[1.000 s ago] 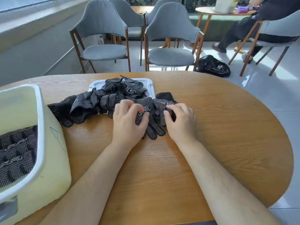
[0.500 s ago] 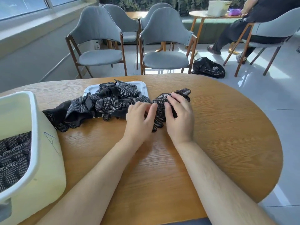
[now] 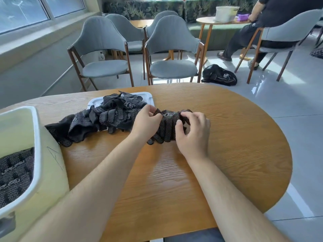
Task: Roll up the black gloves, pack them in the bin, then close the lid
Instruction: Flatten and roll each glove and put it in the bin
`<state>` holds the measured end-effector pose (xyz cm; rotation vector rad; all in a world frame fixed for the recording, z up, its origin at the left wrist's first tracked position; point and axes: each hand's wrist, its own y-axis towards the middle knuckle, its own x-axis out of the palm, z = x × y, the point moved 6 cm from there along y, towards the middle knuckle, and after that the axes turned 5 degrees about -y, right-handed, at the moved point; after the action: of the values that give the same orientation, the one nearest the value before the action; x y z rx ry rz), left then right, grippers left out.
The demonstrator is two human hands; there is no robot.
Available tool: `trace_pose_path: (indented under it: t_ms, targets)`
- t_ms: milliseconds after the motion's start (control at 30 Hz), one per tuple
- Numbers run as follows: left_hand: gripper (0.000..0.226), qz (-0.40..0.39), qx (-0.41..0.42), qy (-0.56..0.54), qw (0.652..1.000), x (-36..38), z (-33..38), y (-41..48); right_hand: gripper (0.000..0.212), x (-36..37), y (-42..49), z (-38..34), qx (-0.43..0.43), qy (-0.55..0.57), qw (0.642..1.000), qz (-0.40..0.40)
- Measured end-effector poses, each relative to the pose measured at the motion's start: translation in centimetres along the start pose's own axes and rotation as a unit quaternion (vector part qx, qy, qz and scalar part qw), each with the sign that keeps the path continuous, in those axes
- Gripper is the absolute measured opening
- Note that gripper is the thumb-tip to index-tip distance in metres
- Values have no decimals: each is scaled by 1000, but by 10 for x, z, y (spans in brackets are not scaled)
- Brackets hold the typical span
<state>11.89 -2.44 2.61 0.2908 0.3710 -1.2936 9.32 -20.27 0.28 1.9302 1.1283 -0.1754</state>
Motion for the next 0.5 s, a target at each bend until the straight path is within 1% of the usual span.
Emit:
trace_pose_path:
  t_ms: [67,133,167,200,333,433,500]
  targets:
    - [13,-24,-23,13,999,0,-2,-2,29,-1,0,2,13,1,1000,-1]
    - [35,-40,-25,30,998,0,-3,-2,27,0,-1,3,23,-5,1000,-4]
    - [42,-39,-21,34,998,0,-2,-2,26,0,-1,2,23,-12,1000,-4]
    - [41,-30,-6,33,999,0,-1,0,24,1,-2,1,19,-22,1000,-1]
    - [13,17,65,7,998,-3,12,-2,19,-3,0,-3,-8,-49,999,22]
    - [12,14,71,-32,997,-1,13,-6,22,-5,4,-3,-21,-57,998,16]
    - [10,4,78,-85,993,-2,14,-10,27,-3,9,-4,-31,-62,998,-2]
